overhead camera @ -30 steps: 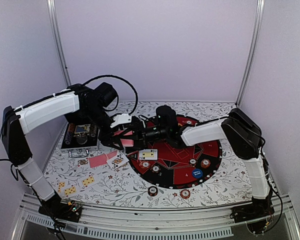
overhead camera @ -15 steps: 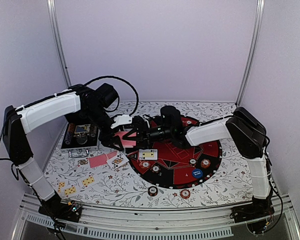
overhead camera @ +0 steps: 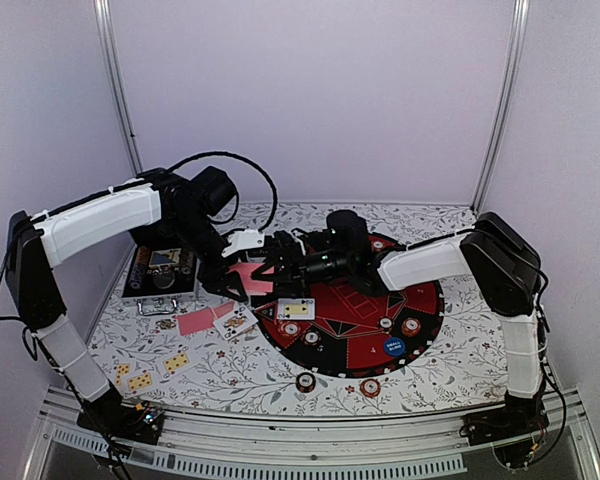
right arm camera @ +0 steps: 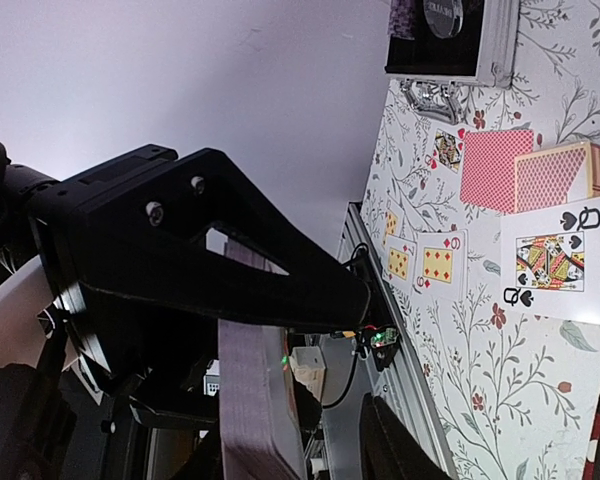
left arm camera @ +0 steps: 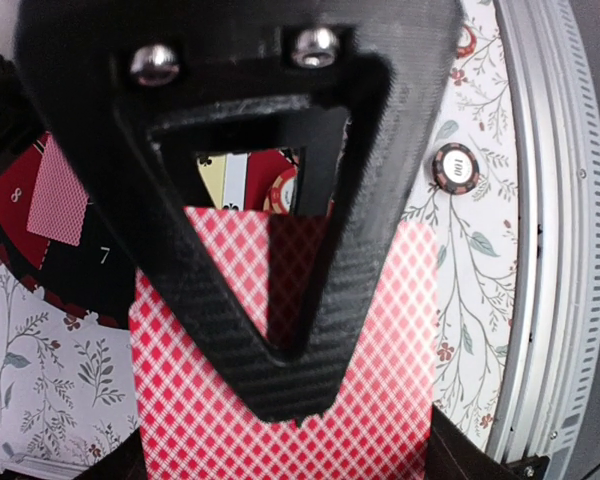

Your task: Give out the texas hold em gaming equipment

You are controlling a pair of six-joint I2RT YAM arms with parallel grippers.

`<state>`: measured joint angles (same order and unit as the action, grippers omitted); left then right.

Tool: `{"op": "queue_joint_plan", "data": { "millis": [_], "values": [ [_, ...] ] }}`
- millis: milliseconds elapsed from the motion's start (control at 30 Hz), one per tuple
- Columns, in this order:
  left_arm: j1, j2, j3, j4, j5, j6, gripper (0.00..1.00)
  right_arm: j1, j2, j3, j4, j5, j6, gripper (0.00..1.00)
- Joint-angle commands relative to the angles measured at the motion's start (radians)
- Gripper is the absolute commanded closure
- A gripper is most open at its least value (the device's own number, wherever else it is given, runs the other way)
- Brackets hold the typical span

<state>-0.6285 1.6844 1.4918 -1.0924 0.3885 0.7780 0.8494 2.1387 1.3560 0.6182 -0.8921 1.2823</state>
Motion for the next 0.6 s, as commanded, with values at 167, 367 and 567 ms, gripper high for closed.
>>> {"op": "queue_joint_plan", "data": {
  "millis": [167, 367, 567],
  "values": [
    [-0.004, -0.005, 0.026, -0.007, 0.018, 0.012, 0.56, -0.025, -0.053, -0.037, -0.082, 0.020, -0.035, 0.65],
    [-0.003, -0.004, 0.024, -0.008, 0.016, 0.012, 0.57, -0.029, -0.077, -0.060, -0.104, 0.025, -0.054, 0.69],
    [-0.002, -0.003, 0.024, -0.008, 0.020, 0.012, 0.58, -0.032, -0.102, -0.074, -0.130, 0.033, -0.073, 0.72]
  ]
}}
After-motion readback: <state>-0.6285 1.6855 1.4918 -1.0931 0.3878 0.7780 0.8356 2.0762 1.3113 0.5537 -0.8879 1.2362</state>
